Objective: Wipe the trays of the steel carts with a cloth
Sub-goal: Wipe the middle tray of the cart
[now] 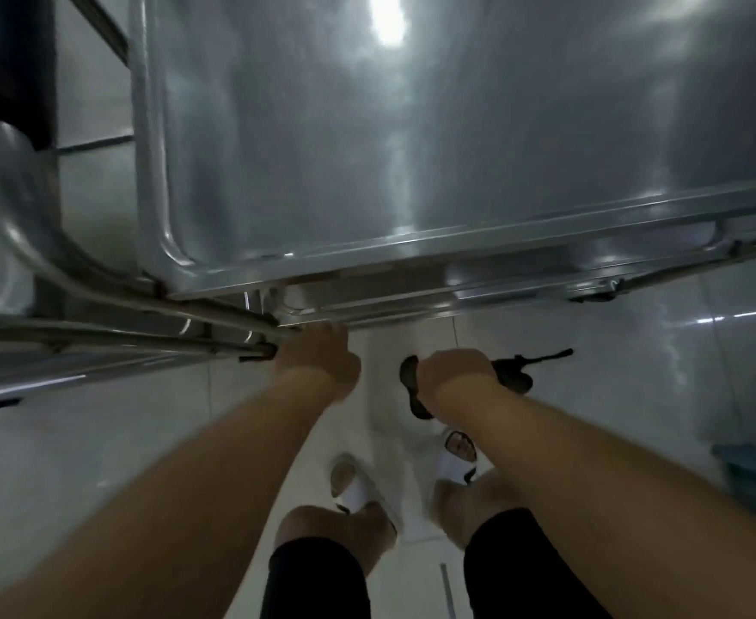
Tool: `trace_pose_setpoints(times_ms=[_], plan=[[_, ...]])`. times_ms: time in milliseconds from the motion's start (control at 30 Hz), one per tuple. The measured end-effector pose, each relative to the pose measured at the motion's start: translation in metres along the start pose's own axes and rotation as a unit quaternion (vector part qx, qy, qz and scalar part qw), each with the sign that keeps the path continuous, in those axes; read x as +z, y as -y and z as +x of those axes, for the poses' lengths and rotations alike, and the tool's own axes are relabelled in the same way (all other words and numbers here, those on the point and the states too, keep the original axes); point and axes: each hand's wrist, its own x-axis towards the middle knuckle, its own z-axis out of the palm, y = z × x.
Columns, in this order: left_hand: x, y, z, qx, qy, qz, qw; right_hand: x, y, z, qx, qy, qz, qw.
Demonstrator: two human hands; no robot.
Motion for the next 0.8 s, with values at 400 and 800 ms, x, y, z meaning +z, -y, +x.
trace_pose_setpoints(times_ms=[400, 800], plan=[[-0.093, -0.038, -0.241, 0.016, 0.003, -0.034, 0.999, -0.012, -0.035, -0.254, 0.050, -0.150, 0.073, 0.985], [-0.173, -0.088, -0.322, 0.174, -0.141, 0.056, 0.973, -0.026, -0.038, -0.390, 0.166, -0.273, 0.158, 0.934]])
